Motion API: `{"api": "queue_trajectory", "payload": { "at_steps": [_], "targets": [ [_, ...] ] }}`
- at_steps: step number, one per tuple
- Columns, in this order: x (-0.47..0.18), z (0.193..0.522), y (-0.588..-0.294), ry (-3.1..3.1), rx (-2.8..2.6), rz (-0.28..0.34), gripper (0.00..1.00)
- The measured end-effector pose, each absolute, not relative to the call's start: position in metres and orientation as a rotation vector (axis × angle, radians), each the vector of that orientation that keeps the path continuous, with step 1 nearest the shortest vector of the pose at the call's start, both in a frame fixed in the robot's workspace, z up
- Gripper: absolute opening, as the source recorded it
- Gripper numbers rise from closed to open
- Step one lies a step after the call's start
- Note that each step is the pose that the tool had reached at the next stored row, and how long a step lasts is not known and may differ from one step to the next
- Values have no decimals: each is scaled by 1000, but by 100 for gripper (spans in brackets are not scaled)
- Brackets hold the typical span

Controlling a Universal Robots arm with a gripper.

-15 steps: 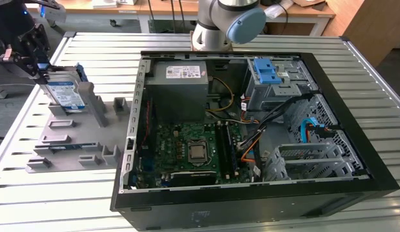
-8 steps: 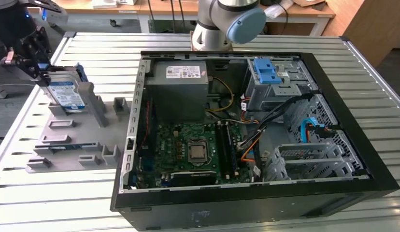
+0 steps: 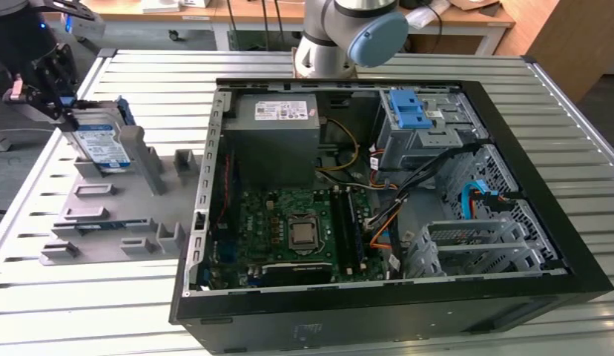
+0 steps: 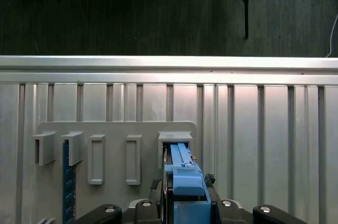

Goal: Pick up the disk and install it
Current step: 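Pick up the disk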

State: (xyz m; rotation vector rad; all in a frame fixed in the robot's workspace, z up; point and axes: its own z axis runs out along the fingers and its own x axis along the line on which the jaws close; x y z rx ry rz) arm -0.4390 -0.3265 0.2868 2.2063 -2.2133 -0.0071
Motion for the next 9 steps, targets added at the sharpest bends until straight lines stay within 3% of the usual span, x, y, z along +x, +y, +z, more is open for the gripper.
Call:
{"api": "queue_trajectory", "payload": {
  "at_steps": [9],
  "targets": [
    [-439, 287, -327, -2213, 2206, -7, 36]
  ]
}}
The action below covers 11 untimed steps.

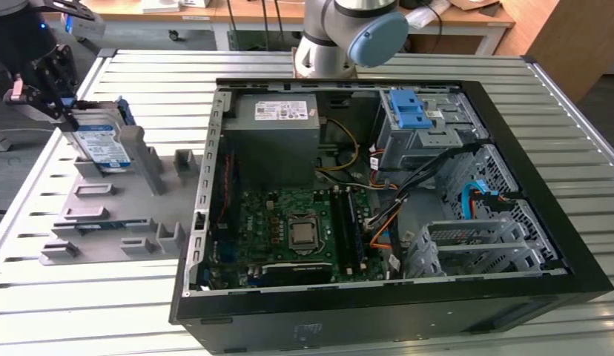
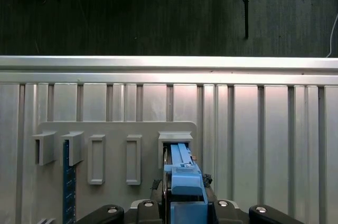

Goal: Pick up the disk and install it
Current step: 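Pick up the disk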

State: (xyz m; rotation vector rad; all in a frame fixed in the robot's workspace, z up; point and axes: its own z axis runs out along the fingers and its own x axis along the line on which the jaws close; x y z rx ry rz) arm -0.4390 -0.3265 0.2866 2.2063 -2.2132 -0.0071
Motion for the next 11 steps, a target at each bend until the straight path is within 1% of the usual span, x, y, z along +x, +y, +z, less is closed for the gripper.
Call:
{"api": "queue_trajectory", "payload": {
  "at_steps": [11],
  "targets": [
    [-439, 292, -326, -2213, 2206, -7, 36]
  ]
}}
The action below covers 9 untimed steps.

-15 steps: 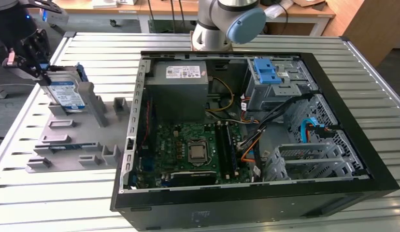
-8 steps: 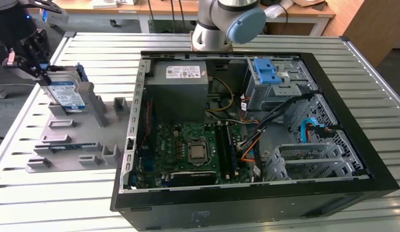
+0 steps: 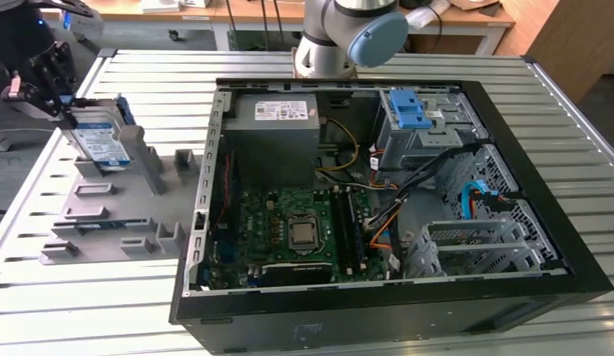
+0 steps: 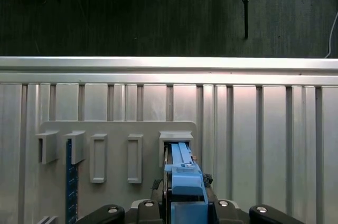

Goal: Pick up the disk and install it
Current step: 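Pick up the disk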

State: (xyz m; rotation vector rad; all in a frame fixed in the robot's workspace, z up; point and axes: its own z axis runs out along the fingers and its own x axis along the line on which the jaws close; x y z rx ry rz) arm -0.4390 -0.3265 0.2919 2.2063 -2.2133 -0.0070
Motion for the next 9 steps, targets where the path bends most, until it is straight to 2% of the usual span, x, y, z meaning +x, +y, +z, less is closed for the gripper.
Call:
{"api": "queue_trajectory", "payload": {
  "at_steps": [9],
  "targets": [
    [-439, 301, -326, -2213, 2206, -7, 36]
  ]
}}
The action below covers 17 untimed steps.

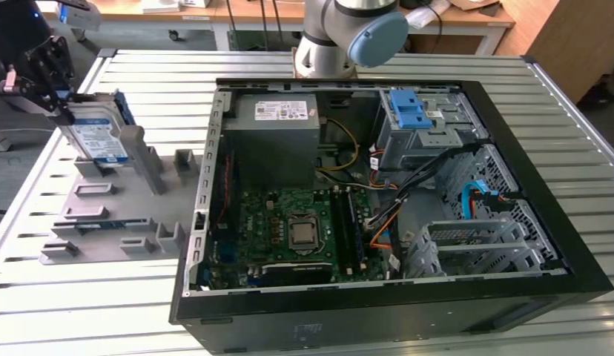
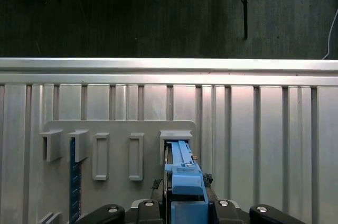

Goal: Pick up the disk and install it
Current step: 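Pick up the disk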

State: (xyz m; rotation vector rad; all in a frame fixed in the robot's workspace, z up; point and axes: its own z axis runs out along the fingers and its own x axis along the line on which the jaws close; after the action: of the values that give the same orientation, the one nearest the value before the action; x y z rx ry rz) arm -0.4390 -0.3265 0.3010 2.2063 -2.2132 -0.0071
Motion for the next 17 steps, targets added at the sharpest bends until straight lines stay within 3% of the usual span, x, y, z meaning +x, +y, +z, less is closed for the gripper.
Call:
{"api": "queue_trajectory", "payload": {
  "at_steps": [17],
  "targets": [
    [-439, 309, -327, -2213, 2206, -7, 36]
  ]
}}
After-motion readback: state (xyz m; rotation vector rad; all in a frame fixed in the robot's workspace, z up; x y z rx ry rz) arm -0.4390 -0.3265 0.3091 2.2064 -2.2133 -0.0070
